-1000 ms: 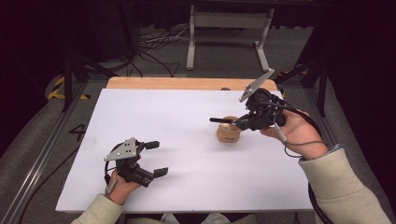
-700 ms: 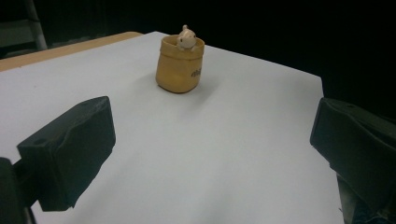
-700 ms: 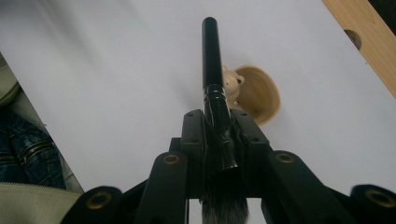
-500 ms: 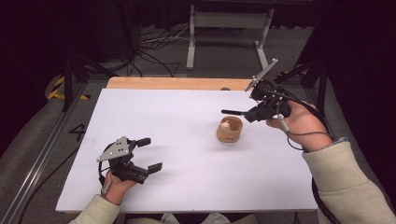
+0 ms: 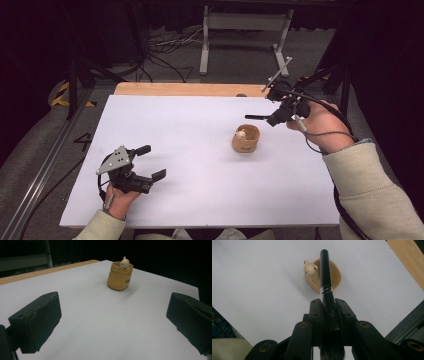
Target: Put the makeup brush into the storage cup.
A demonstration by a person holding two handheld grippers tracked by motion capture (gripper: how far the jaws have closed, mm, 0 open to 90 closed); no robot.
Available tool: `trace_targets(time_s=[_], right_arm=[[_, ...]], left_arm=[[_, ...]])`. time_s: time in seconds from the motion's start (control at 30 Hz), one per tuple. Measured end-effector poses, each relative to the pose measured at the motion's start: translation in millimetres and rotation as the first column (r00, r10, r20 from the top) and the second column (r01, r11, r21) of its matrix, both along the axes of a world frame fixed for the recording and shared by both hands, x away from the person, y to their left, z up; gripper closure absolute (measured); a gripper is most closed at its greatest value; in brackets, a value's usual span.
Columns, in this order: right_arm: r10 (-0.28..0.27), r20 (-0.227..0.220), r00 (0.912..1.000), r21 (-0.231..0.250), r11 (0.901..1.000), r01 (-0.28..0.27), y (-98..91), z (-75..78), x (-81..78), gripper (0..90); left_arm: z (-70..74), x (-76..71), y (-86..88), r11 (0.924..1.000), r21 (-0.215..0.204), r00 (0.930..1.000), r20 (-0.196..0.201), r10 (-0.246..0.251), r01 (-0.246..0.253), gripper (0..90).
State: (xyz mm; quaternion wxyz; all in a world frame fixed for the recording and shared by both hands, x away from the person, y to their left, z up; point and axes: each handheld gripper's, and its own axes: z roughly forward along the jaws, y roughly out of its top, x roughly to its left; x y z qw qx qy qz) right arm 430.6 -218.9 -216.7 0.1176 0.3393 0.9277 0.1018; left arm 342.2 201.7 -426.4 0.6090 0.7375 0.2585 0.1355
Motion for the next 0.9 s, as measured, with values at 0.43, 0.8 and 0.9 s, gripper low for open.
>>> trace_targets(time_s=[0.43,0.8,0.9], right_arm=[[-0.029,-0.053,0.9982,-0.059,0.9979,0.026,4.6,-5.6,14.5,77.1],[-0.048,-0.133,0.99,-0.132,0.9908,0.03,12.6,-19.4,29.9,77.1],[-0.054,-0.153,0.9868,-0.148,0.9885,0.031,14.5,-24.5,33.9,77.1]], left_arm=[[-0.3,-6.6,9.8,0.9983,0.032,0.9988,0.01,0.048,-0.048,0.5],[-1.6,-15.6,21.5,0.9959,0.046,0.9969,0.007,0.078,-0.078,0.4],[-2.0,-16.7,23.5,0.9955,0.042,0.9964,0.006,0.085,-0.085,0.4]])
